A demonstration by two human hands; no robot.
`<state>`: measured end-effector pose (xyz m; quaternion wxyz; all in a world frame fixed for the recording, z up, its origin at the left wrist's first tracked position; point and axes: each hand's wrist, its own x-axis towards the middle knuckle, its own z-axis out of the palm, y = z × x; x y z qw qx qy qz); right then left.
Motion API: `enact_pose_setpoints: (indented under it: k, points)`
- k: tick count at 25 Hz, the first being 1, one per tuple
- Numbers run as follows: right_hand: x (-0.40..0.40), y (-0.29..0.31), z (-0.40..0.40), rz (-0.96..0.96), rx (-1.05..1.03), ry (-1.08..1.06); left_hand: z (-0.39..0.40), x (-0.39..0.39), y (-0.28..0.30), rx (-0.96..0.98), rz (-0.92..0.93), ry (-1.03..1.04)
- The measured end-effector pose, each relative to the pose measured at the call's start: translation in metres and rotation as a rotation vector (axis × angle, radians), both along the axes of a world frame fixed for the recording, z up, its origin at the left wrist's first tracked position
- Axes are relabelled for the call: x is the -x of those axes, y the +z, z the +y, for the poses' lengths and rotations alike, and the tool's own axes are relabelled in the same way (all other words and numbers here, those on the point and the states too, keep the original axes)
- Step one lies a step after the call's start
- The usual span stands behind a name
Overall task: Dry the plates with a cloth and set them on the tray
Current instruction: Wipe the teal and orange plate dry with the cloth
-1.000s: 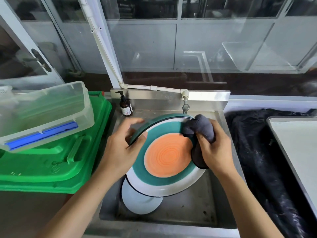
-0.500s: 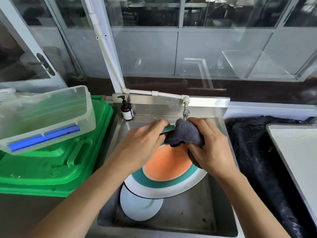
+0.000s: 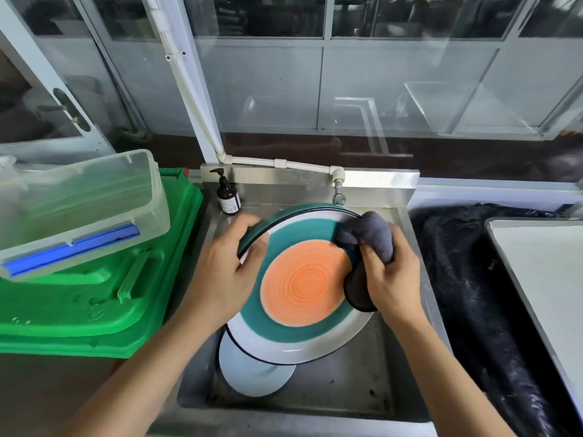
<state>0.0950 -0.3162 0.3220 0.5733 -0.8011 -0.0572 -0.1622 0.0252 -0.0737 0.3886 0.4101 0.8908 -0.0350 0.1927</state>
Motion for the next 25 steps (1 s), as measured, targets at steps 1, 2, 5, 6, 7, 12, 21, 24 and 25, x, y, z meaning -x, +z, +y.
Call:
enact_pose_setpoints:
  k: [1,2,5,6,7,12,21,24,25]
  points:
    - [-0.001,0.006,-0.001,-0.025,0.055,0.027,0.004,0.001,0.000,0.001,0.050,-0.023]
    - [-0.002,0.013,-0.001,-0.066,0.123,0.058,0.006,0.001,0.002,-0.021,0.082,-0.042]
    - [-0.003,0.037,0.014,-0.294,0.424,0.177,-0.003,-0.007,0.017,-0.158,0.116,-0.088]
    - [-0.003,0.042,0.019,-0.381,0.517,0.208,-0.005,-0.013,0.023,-0.218,0.141,-0.132]
    - [-0.002,0.045,0.023,-0.444,0.574,0.232,-0.006,-0.017,0.028,-0.274,0.177,-0.191]
    - [0.002,0.049,0.024,-0.407,0.447,0.251,-0.003,-0.013,0.029,-0.329,0.172,-0.245]
    - [-0.008,0.010,0.007,-0.133,0.061,-0.027,-0.001,-0.010,0.022,-0.059,-0.090,-0.105]
    - [-0.005,-0.008,0.010,-0.049,-0.080,-0.093,-0.005,-0.005,0.011,0.037,-0.089,-0.037]
    - [-0.003,-0.010,0.012,-0.025,-0.094,-0.097,-0.007,-0.004,0.006,0.064,-0.066,-0.022]
